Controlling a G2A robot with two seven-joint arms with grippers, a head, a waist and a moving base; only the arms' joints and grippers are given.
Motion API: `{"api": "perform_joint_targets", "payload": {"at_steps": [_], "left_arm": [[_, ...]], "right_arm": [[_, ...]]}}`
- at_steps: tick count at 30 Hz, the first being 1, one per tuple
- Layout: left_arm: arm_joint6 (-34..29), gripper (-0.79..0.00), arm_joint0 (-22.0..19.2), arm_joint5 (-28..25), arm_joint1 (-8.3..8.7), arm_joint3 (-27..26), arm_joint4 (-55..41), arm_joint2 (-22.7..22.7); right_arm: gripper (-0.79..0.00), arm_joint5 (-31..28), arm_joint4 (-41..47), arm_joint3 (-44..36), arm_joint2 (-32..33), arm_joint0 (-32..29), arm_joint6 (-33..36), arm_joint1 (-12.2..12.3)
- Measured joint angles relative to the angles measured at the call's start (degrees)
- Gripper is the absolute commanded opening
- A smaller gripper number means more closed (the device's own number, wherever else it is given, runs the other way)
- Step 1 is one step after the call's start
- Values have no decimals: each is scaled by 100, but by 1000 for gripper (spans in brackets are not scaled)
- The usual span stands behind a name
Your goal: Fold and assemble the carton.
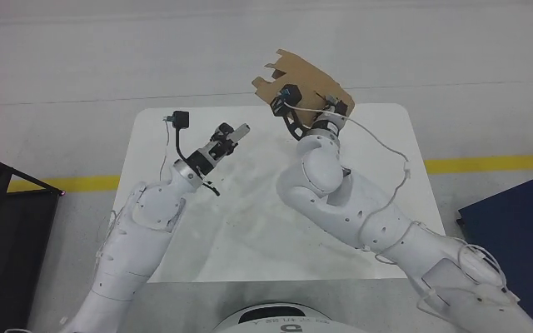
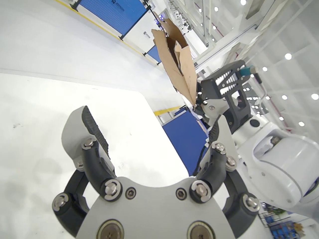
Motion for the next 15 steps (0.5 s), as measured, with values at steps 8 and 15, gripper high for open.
{"api": "perform_joint_targets", "payload": {"at_steps": [8, 15], "left_arm": [[-514, 0, -404, 186, -57, 594, -1287, -5], [-487, 0, -564, 212, -90, 776, -1326, 64]], "right_arm": [[-785, -340, -686, 119, -214, -100, -178, -254], [-785, -692, -1206, 310, -230, -301, -347, -406]]}}
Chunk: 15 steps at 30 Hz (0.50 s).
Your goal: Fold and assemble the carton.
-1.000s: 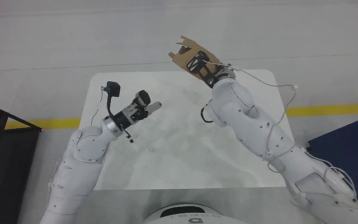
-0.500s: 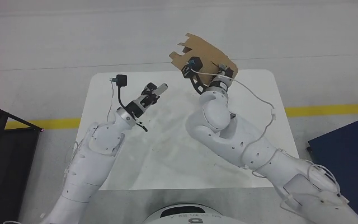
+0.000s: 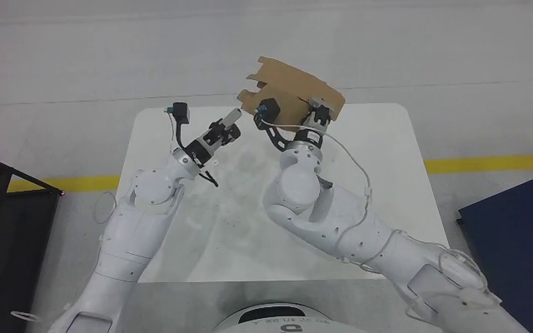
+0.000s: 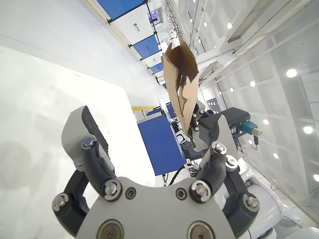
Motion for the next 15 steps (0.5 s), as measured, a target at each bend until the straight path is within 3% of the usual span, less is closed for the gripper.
{"api": "perform_joint_targets", "payload": {"at_steps": [2, 7, 15], "left_arm": [[16, 0, -35, 4, -7, 31, 10, 6], [-1, -99, -101, -5, -18, 107, -2, 11], [53, -314, -310, 87, -77, 333, 22, 189]], "right_arm": [[-785, -147, -121, 25, 30, -72, -113, -28], [-785, -461, -316, 17, 141, -262, -409, -76], [-785, -808, -572, -152, 209, -542, -825, -194]]}}
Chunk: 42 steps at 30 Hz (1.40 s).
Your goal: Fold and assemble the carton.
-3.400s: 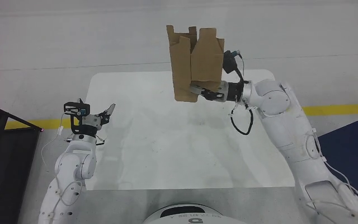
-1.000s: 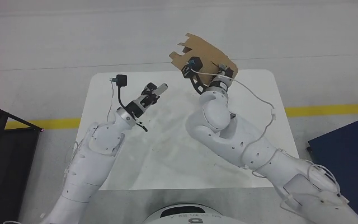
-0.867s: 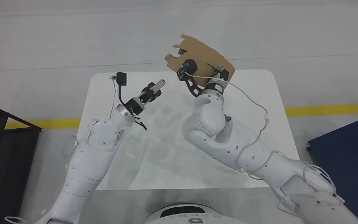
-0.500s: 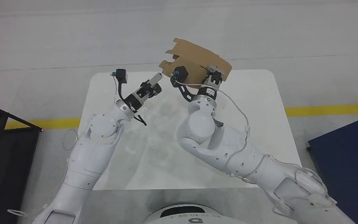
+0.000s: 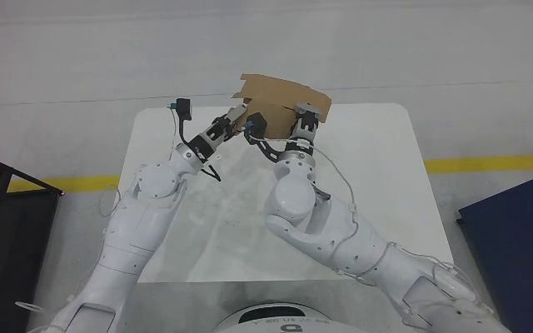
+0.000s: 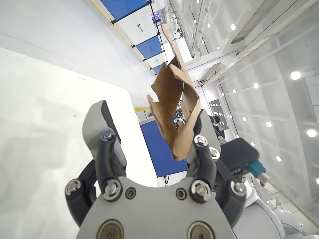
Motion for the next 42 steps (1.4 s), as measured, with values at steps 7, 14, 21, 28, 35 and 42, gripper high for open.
{"api": "perform_joint_targets", "payload": {"at_steps": [7, 14, 21, 28, 35, 42], "left_arm": [[-29, -422, -105, -48, -31, 140, -11, 64], [-48, -785, -113, -108, -39, 181, -21, 29], [-82, -785, -106, -165, -42, 175, 19, -2], [-45, -785, -36, -291, -28, 77, 141, -100], [-79, -785, 190, -568, 28, -118, 136, -402], [-33, -785, 310, -603, 108, 11, 60, -927]], "right_arm": [[-785, -198, -155, 81, 41, -102, -134, -148], [-785, -317, -254, 169, 216, -201, -192, -281], [-440, -394, -344, 139, 381, -334, -299, -385], [0, -328, -423, 42, 490, -464, -503, -492], [0, -3, 185, -220, 924, -595, -954, -593], [0, 74, 919, -583, 1655, -847, -1427, -592]]}}
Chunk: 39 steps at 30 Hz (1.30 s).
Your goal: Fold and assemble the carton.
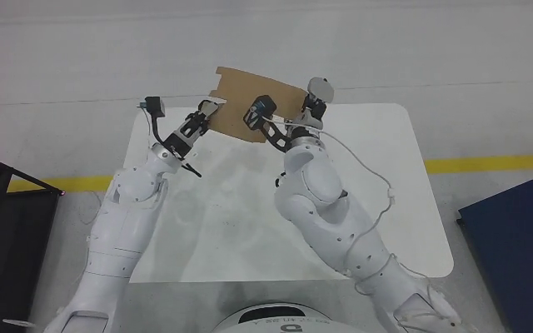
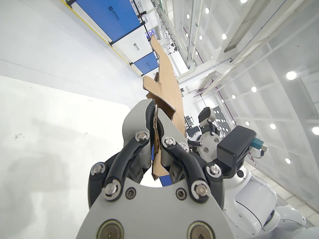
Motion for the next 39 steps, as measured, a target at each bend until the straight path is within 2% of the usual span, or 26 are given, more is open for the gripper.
{"api": "perform_joint_targets", "payload": {"at_steps": [7, 10, 12, 18, 21, 26, 29, 34, 39], "left_arm": [[66, -785, -74, -99, 70, 80, 23, -479], [70, -785, -111, -92, 155, 26, 671, -784], [94, -785, -110, -85, 163, 13, 1062, -812], [101, -785, -101, -83, 160, 8, 884, -795], [136, -785, -108, 7, 152, -75, 1113, -671], [-38, -785, -490, 166, 95, -147, 1651, -117], [-82, -785, -803, 252, 44, -112, 1574, 135], [-456, -785, -1089, 503, 23, -64, 1205, 253], [-474, -785, -1103, 553, 29, -55, 1305, 239]], "right_arm": [[0, -99, 916, -404, 626, -277, -485, 8], [0, -106, 1023, -423, 652, -291, -508, 8], [0, -105, 957, -418, 645, -288, -501, 8], [0, -101, 963, -422, 642, -291, -502, 6], [0, 18, 1424, -392, 597, -412, -963, -44], [0, -535, 3860, 512, 545, 28, -2656, -160], [0, -773, 4735, 1062, 446, 389, -3052, -223], [0, -739, 5378, 1335, 459, 591, -3341, -270], [0, -739, 5331, 1327, 461, 586, -3330, -269]]}}
